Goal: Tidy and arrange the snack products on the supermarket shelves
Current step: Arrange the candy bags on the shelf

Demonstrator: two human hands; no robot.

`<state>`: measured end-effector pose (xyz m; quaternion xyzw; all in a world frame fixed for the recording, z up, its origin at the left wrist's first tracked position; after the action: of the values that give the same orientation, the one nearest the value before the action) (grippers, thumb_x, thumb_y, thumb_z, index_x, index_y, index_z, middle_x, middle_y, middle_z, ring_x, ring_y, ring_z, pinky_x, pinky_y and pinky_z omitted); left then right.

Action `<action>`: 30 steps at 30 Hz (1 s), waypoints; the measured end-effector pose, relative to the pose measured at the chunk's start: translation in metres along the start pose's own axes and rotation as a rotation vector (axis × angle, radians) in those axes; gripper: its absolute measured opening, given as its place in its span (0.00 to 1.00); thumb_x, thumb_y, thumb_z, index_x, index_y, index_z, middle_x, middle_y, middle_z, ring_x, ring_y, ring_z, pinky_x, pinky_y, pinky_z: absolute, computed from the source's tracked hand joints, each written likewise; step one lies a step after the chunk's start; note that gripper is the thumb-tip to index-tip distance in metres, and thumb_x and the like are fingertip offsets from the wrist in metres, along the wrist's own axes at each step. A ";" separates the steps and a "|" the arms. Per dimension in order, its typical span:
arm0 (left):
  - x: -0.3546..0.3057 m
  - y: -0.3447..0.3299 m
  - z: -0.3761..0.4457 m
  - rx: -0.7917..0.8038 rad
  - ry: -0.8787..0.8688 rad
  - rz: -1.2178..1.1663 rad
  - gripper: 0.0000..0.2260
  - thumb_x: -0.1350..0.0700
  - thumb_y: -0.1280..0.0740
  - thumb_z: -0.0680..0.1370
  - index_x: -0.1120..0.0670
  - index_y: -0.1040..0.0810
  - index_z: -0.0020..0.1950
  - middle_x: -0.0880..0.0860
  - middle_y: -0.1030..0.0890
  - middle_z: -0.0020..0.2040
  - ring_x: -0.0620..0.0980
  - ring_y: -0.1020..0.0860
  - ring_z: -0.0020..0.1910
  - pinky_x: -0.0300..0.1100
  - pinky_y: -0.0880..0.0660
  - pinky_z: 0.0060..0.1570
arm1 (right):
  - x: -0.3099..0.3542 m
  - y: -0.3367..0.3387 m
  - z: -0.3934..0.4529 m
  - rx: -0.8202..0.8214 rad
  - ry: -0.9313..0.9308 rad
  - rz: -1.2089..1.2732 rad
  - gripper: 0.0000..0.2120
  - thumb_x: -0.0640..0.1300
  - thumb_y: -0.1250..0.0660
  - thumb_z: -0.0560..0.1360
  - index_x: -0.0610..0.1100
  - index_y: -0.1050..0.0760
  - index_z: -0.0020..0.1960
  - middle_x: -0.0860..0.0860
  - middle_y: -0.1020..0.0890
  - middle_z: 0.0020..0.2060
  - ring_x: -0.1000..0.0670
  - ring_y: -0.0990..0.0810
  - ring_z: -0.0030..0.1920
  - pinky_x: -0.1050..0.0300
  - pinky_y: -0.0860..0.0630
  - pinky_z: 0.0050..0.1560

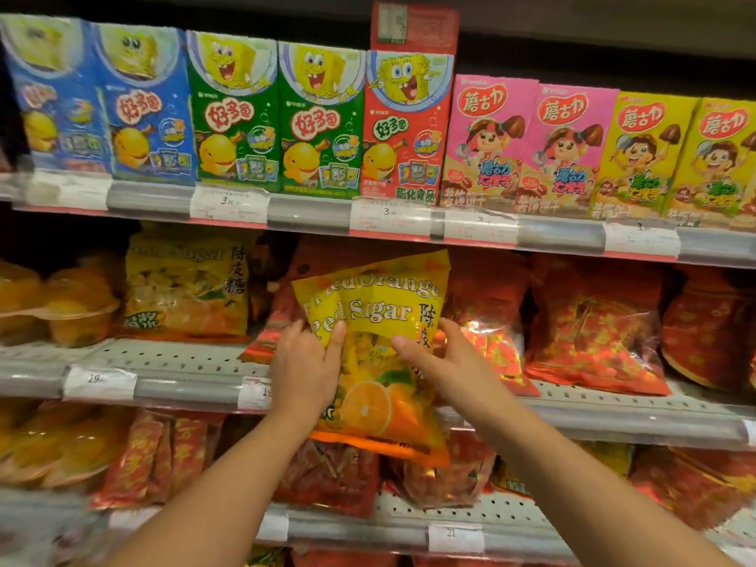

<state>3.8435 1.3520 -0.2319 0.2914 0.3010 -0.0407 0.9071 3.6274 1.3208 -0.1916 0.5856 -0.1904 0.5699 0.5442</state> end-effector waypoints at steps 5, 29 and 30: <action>0.005 -0.001 0.000 0.037 -0.043 -0.044 0.38 0.30 0.58 0.80 0.53 0.16 0.53 0.53 0.18 0.55 0.56 0.24 0.57 0.54 0.27 0.58 | -0.004 -0.019 0.016 -0.060 0.001 -0.062 0.36 0.69 0.22 0.61 0.61 0.33 0.63 0.58 0.20 0.59 0.52 0.19 0.57 0.43 0.21 0.61; 0.216 0.091 -0.011 -0.071 -0.186 0.488 0.34 0.46 0.49 0.77 0.60 0.40 0.80 0.61 0.46 0.82 0.65 0.48 0.80 0.63 0.46 0.74 | 0.057 -0.182 0.070 -0.095 0.053 0.291 0.11 0.45 0.24 0.70 0.53 0.18 0.51 0.52 0.12 0.47 0.46 0.14 0.49 0.39 0.19 0.57; 0.215 0.091 -0.013 -0.084 -0.179 0.488 0.33 0.47 0.49 0.78 0.63 0.39 0.80 0.63 0.46 0.81 0.65 0.48 0.80 0.62 0.46 0.76 | 0.062 -0.193 0.078 -0.115 0.047 0.289 0.11 0.44 0.24 0.71 0.51 0.18 0.52 0.52 0.13 0.47 0.46 0.14 0.49 0.40 0.19 0.58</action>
<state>4.0343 1.4565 -0.3170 0.3125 0.1418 0.1662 0.9244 3.8437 1.3433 -0.1995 0.5066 -0.2921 0.6438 0.4934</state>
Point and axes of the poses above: each hand's wrist, its own z-axis towards the middle knuckle, its own y-axis out of the back of the hand, x = y × z, the point moved 4 cm from there along z, towards the middle knuckle
